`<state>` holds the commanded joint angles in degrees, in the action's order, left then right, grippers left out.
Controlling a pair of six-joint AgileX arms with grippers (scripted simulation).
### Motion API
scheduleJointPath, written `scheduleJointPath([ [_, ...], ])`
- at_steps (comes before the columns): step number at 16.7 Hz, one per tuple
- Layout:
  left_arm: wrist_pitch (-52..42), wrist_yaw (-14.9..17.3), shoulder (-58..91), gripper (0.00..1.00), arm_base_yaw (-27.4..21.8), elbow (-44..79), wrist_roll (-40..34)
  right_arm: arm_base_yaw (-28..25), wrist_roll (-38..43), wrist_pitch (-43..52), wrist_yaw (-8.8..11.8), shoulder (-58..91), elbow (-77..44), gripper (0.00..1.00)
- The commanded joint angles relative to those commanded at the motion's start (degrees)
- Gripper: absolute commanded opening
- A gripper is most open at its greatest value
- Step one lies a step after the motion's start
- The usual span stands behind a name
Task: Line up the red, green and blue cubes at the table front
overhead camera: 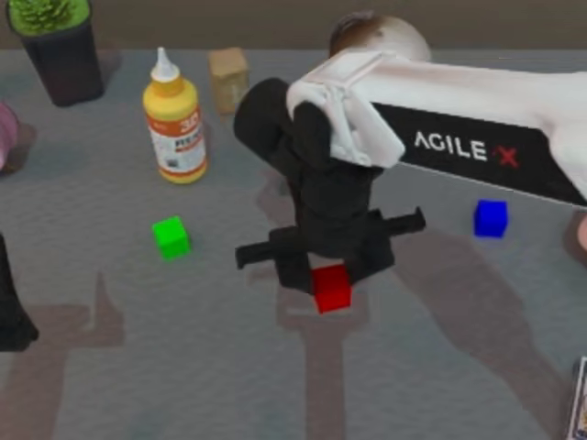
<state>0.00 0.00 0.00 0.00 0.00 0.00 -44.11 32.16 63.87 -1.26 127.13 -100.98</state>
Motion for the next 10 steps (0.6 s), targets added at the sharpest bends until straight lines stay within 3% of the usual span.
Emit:
scheduleJointPath([
  [5,0.0,0.0,0.0,1.0,0.0,0.0,0.0,-10.42,20.45,3.68,-0.72,2.73,-6.48,0.0],
  [10,0.0,0.0,0.0,1.0,0.0,0.0,0.0,-14.44,26.98,4.6,-1.18,2.95,-8.91,0.0],
])
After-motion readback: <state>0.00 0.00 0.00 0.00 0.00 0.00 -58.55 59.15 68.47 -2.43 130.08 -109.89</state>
